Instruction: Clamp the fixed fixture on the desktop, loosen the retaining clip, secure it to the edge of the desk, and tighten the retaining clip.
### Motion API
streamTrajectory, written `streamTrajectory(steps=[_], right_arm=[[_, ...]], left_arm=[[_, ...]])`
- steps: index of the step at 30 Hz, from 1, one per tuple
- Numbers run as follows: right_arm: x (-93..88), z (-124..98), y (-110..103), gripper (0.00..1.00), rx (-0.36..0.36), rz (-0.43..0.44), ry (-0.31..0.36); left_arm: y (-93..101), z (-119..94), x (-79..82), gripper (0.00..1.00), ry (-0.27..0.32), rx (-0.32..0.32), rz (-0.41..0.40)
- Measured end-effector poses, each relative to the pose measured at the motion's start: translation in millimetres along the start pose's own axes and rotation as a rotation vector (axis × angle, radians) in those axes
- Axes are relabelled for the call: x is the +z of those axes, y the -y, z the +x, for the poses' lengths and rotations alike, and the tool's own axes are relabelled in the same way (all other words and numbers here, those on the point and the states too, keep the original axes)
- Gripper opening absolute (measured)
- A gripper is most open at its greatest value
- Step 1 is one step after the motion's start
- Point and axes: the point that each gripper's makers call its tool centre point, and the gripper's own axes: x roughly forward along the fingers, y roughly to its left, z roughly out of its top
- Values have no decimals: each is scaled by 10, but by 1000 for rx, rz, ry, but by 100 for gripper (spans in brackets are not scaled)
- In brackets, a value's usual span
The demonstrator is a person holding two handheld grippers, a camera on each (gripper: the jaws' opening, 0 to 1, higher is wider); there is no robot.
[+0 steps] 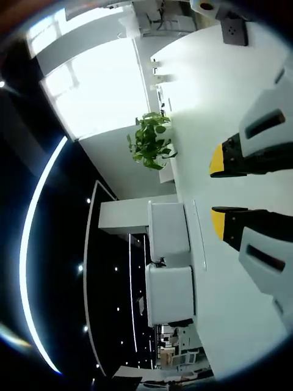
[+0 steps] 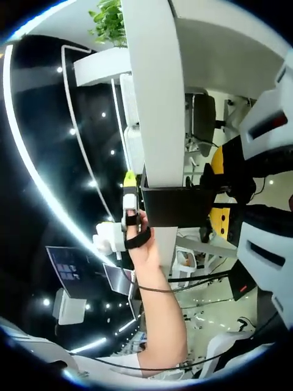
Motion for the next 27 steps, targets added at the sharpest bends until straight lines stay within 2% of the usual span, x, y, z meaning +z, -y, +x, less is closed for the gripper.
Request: streamTrajectory(steps=[23,27], right_arm=[[63,-225,-73,17,-29,-25,-16],[59,-286,-70,17,-42,-31,-20]], left_arm=[[-18,-11,46,19,25,-1,-21],[26,-4,20,19,12,-16,-9]])
